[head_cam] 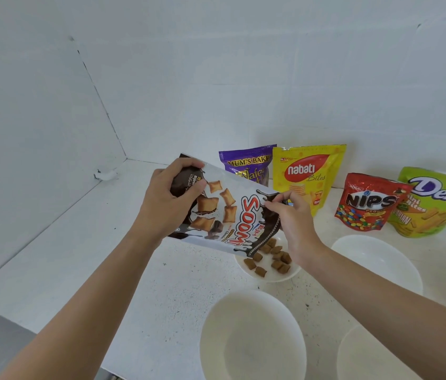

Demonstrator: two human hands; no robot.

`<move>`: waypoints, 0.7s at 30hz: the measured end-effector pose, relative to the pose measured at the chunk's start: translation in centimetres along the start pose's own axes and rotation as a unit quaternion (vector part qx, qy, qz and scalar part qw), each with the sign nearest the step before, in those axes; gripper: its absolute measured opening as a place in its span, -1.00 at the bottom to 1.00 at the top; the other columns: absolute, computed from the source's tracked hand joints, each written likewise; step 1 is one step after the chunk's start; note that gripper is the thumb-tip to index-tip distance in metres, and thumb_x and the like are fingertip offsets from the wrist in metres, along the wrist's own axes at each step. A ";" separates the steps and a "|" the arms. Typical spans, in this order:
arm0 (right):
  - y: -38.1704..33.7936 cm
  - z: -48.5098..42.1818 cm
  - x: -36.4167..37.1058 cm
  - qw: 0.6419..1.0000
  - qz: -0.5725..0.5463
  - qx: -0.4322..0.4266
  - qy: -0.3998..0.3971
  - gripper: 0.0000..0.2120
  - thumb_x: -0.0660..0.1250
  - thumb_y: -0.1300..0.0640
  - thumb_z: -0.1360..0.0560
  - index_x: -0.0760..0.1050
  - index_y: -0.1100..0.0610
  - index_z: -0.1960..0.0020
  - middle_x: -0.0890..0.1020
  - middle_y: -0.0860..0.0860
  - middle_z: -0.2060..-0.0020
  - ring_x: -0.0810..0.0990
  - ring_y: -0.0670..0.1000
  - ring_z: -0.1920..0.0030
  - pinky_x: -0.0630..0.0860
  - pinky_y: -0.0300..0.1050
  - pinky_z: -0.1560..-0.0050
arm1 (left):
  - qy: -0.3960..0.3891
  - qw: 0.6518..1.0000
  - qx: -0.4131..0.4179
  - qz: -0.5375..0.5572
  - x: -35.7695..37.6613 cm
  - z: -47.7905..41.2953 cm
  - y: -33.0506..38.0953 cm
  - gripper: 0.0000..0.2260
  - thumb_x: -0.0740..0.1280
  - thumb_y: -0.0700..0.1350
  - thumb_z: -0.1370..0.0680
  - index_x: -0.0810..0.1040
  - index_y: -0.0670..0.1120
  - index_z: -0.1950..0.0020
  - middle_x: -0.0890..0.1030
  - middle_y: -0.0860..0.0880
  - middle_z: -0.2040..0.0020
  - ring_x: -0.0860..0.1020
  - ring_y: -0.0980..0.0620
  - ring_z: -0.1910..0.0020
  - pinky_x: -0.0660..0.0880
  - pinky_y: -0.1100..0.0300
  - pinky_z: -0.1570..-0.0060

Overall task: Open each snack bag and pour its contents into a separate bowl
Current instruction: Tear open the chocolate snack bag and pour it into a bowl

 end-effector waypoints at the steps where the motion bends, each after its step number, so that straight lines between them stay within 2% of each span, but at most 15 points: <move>1: -0.2 0.0 0.0 1.000 -0.012 0.000 -0.003 -0.80 0.39 0.32 -0.51 0.41 0.11 0.16 0.67 0.10 0.10 0.69 0.07 0.18 0.58 -0.15 0.35 | 0.002 1.000 0.003 -0.006 -0.1 -0.1 0.1 -0.77 0.37 -0.06 -0.61 0.55 0.20 -0.22 0.54 0.04 -0.14 0.49 0.04 -0.22 0.47 0.42 0.06; 4: -0.9 0.2 0.1 0.999 -0.033 -0.020 -0.015 -0.81 0.40 0.34 -0.50 0.43 0.14 0.11 0.67 0.00 0.15 0.70 -0.04 0.25 0.57 -0.18 0.36 | 0.011 1.000 0.009 -0.011 -0.5 -0.3 0.3 -0.76 0.36 -0.07 -0.62 0.53 0.18 -0.25 0.55 0.03 -0.18 0.51 0.04 -0.21 0.46 0.53 0.15; 7: -1.7 0.5 0.4 0.998 -0.053 -0.029 -0.029 -0.80 0.41 0.35 -0.49 0.42 0.15 0.09 0.69 -0.04 0.20 0.72 -0.06 0.27 0.58 -0.17 0.37 | 0.025 1.000 0.008 -0.001 -0.7 -0.4 0.5 -0.76 0.36 -0.07 -0.62 0.53 0.20 -0.24 0.54 -0.01 -0.21 0.52 0.05 -0.19 0.48 0.54 0.19; 12: -2.1 0.4 0.5 0.997 -0.048 -0.044 -0.039 -0.81 0.41 0.34 -0.49 0.42 0.15 0.07 0.69 0.08 0.06 0.72 -0.03 0.22 0.57 -0.20 0.35 | 0.030 0.999 0.022 -0.003 -1.1 -0.6 0.6 -0.76 0.36 -0.08 -0.62 0.54 0.19 -0.24 0.55 0.00 -0.22 0.52 0.02 -0.21 0.49 0.44 0.13; 17: -1.7 0.2 0.5 0.998 -0.017 -0.032 -0.046 -0.81 0.41 0.32 -0.50 0.42 0.12 0.10 0.69 0.11 0.02 0.71 -0.01 0.19 0.56 -0.24 0.35 | 0.037 0.999 0.011 -0.015 -1.1 -0.3 0.5 -0.76 0.36 -0.07 -0.62 0.54 0.21 -0.24 0.54 -0.02 -0.21 0.51 0.10 -0.17 0.43 0.59 0.19; 19: -1.8 0.2 0.6 0.998 -0.012 -0.032 -0.052 -0.82 0.42 0.32 -0.50 0.43 0.13 0.08 0.69 0.11 0.00 0.71 -0.01 0.18 0.56 -0.25 0.34 | 0.041 0.999 0.016 -0.019 -1.3 -0.3 0.6 -0.76 0.36 -0.05 -0.61 0.53 0.23 -0.22 0.54 -0.02 -0.20 0.52 0.11 -0.15 0.49 0.51 0.13; 21: -2.3 0.2 0.8 0.997 -0.014 -0.045 -0.061 -0.82 0.42 0.30 -0.50 0.43 0.14 0.06 0.69 0.09 0.02 0.72 -0.04 0.18 0.57 -0.24 0.32 | 0.049 0.998 0.032 -0.017 -1.7 -0.4 1.1 -0.77 0.37 -0.04 -0.61 0.53 0.25 -0.21 0.56 -0.02 -0.17 0.55 0.08 -0.13 0.59 0.24 -0.03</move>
Point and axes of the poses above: each hand's wrist, its own z-axis away from the middle knuckle, its own x-axis out of the palm, y = z × x, the point moved 1 cm from there along -z, towards the middle knuckle
